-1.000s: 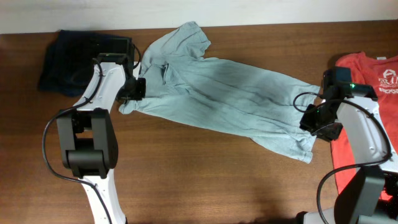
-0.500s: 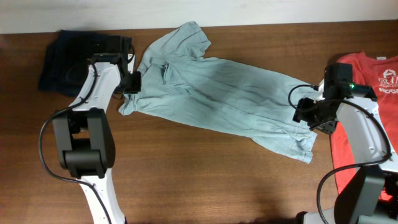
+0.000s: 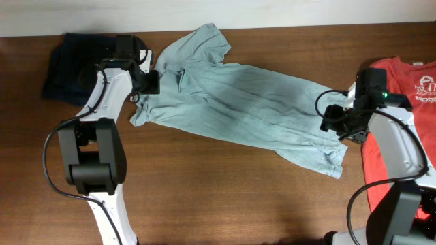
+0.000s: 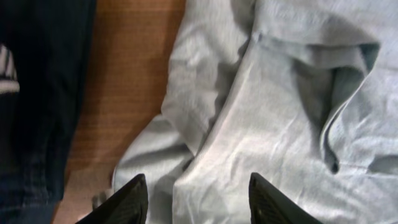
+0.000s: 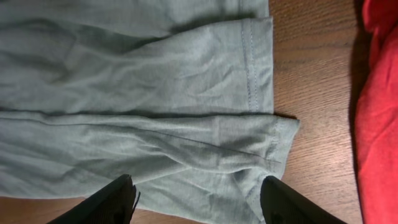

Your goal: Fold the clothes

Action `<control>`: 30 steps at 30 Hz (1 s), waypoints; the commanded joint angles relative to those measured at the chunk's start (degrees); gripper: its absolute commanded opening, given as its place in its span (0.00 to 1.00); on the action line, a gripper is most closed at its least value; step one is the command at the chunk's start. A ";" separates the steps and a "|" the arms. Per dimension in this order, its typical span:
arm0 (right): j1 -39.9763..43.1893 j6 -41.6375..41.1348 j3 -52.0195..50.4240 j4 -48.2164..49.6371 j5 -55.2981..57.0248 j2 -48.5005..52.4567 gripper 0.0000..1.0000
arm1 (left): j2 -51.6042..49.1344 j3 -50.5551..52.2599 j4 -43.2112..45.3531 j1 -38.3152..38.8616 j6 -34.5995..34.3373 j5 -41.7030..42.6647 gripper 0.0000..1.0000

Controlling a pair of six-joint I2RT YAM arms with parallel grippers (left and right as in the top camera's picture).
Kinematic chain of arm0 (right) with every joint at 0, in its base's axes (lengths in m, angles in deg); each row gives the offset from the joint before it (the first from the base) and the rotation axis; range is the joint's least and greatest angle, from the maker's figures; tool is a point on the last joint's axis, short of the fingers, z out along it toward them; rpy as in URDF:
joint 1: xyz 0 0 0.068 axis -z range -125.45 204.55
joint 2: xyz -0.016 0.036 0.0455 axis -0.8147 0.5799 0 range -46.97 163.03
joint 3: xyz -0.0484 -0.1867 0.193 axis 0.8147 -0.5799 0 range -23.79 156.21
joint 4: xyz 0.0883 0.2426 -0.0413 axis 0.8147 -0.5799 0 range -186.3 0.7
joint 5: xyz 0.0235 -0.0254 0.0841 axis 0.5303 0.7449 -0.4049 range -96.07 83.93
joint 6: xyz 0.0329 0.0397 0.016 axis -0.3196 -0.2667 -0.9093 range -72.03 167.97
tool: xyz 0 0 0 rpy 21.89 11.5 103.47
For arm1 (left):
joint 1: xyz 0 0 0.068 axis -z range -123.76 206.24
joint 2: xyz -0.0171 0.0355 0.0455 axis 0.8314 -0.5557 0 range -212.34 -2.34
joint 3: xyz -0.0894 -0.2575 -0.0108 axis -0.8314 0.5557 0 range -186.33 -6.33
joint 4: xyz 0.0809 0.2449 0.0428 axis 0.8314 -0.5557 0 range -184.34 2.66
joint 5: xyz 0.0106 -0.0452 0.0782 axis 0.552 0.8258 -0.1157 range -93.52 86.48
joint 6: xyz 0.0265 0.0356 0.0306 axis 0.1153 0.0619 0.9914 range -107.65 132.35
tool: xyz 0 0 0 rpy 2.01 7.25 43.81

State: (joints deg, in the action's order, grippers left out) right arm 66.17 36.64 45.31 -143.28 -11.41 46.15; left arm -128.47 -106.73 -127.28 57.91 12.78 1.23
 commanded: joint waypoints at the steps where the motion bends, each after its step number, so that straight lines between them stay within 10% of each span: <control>1: -0.35 0.37 -1.51 0.87 -0.46 -0.74 0.70 | -2.05 -1.01 0.74 -0.35 0.48 1.73 0.49; 30: -0.35 0.39 -1.81 1.33 -0.20 -0.70 0.70 | -5.40 -1.22 1.81 -0.35 0.52 3.37 0.20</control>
State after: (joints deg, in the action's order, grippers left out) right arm 66.17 36.61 43.81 -142.08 -11.56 46.15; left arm -133.62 -107.06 -125.49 57.91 12.80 3.61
